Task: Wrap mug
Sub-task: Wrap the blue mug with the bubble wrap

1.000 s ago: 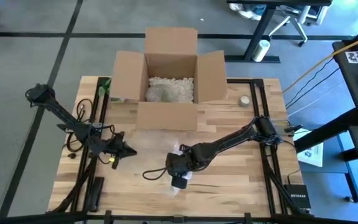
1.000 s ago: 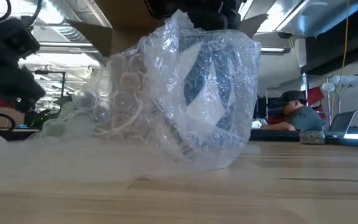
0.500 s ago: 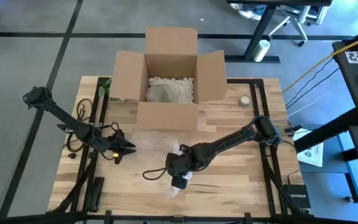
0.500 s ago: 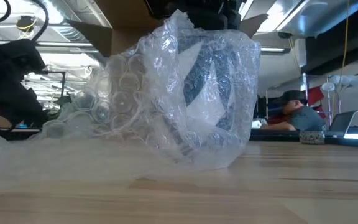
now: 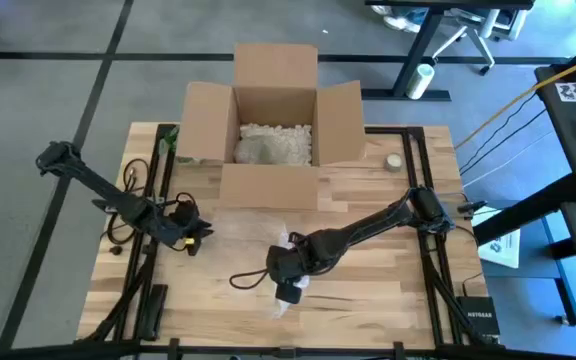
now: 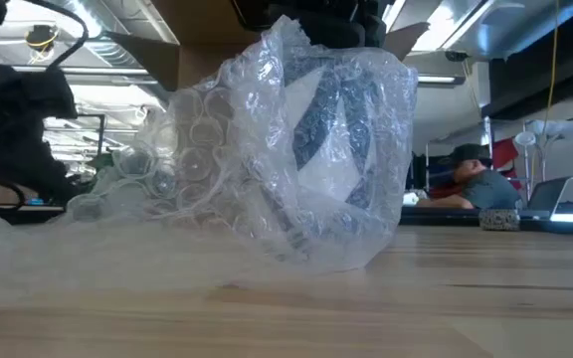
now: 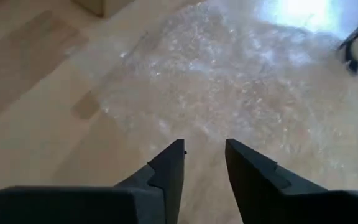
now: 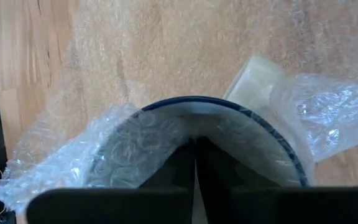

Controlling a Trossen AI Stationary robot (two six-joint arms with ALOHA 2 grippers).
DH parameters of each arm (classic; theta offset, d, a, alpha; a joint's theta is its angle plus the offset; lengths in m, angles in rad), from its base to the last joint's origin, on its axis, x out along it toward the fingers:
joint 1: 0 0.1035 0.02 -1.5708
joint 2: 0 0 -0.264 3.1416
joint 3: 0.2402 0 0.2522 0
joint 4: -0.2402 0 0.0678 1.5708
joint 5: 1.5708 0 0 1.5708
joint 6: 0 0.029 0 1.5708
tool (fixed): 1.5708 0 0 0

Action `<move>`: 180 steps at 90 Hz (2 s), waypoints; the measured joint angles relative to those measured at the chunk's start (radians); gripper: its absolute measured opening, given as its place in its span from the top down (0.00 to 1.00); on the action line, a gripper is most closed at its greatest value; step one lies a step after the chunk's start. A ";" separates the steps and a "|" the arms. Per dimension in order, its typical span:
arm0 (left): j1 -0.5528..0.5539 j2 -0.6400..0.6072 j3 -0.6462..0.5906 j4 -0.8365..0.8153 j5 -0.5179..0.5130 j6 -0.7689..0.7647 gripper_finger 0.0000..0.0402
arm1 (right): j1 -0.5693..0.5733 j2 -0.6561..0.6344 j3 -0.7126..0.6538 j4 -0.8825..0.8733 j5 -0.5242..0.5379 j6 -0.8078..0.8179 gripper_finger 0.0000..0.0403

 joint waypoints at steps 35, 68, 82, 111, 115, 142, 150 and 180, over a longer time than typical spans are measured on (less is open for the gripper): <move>0.001 0.002 0.020 -0.111 0.103 -0.142 0.80 | 0.000 0.000 0.000 0.000 0.000 0.000 1.00; 0.001 0.090 0.020 -0.137 0.195 -0.238 0.80 | 0.002 0.000 0.000 0.001 0.000 0.000 1.00; 0.002 0.162 0.020 -0.087 0.228 -0.253 0.90 | 0.002 0.000 0.000 0.001 0.000 0.000 1.00; 0.000 0.373 0.019 0.353 0.314 -0.124 1.00 | 0.002 0.000 0.000 0.004 0.000 0.000 1.00; 0.001 0.410 0.019 0.418 0.313 -0.101 1.00 | 0.002 0.000 0.000 0.007 0.000 0.000 1.00; 0.036 0.584 0.019 0.906 0.295 0.155 1.00 | 0.002 0.000 0.000 0.026 -0.001 0.000 1.00; 0.060 0.605 0.019 0.968 0.296 0.198 1.00 | 0.002 0.000 0.000 0.027 -0.001 0.000 1.00; 0.095 0.620 0.028 1.154 0.301 0.329 1.00 | 0.002 0.000 0.088 -0.031 0.013 0.000 1.00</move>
